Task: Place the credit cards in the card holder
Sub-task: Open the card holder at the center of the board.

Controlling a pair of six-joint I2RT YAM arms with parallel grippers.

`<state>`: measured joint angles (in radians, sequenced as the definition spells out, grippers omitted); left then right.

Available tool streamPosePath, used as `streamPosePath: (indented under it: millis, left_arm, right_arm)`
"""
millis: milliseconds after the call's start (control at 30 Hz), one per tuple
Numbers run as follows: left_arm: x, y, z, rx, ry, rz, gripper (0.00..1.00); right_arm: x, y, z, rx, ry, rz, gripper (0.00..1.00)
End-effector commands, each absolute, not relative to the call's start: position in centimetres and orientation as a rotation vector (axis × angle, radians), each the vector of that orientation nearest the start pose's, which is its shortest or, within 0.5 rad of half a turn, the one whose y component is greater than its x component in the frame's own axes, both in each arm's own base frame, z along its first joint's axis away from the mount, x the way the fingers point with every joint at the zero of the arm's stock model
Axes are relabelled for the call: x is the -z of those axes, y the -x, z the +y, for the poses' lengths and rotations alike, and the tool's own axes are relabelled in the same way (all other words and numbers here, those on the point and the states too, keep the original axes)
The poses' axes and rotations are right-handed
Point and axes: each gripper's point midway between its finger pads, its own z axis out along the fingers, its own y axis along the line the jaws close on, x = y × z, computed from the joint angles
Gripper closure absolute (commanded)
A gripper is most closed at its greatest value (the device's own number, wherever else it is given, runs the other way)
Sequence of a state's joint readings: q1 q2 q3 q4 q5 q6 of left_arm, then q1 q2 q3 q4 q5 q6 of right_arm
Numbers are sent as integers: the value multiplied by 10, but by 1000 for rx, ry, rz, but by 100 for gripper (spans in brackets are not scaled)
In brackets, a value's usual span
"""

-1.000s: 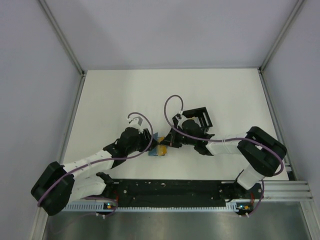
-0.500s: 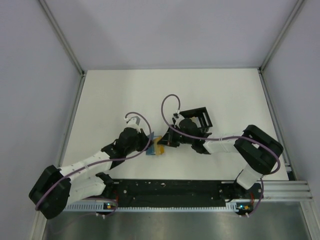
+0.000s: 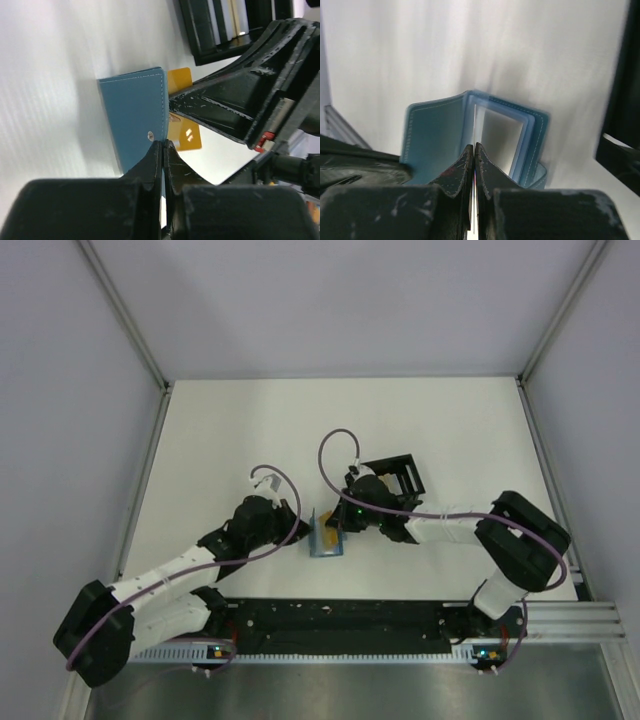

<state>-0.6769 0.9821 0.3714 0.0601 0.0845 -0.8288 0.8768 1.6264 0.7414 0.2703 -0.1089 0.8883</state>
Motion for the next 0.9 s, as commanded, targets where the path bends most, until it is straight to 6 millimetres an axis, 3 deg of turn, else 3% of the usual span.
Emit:
streamPosePath:
  millis: [0,100,367,600,867]
  left_arm:
    - [-111,-202,-246,1166,180,2214,100]
    - [-108,-198,-246,1225,245,2196,100]
    - [-49,-189,-204,903,319,2359,100]
    - [-27,-181,-171,669,352,2442,100]
    - [-13,-176,-164,587,339,2505,100]
  right_arm:
    - [-80,-241,332,-852,52,2368,100]
    - [-81,-240,317,-787,63,2359,100]
    - [-68,-227,292,-726,54,2384,100]
    - [-57,-218,285,-718,57,2411,100]
    - [-72,-221,281,-741,15,2359,100]
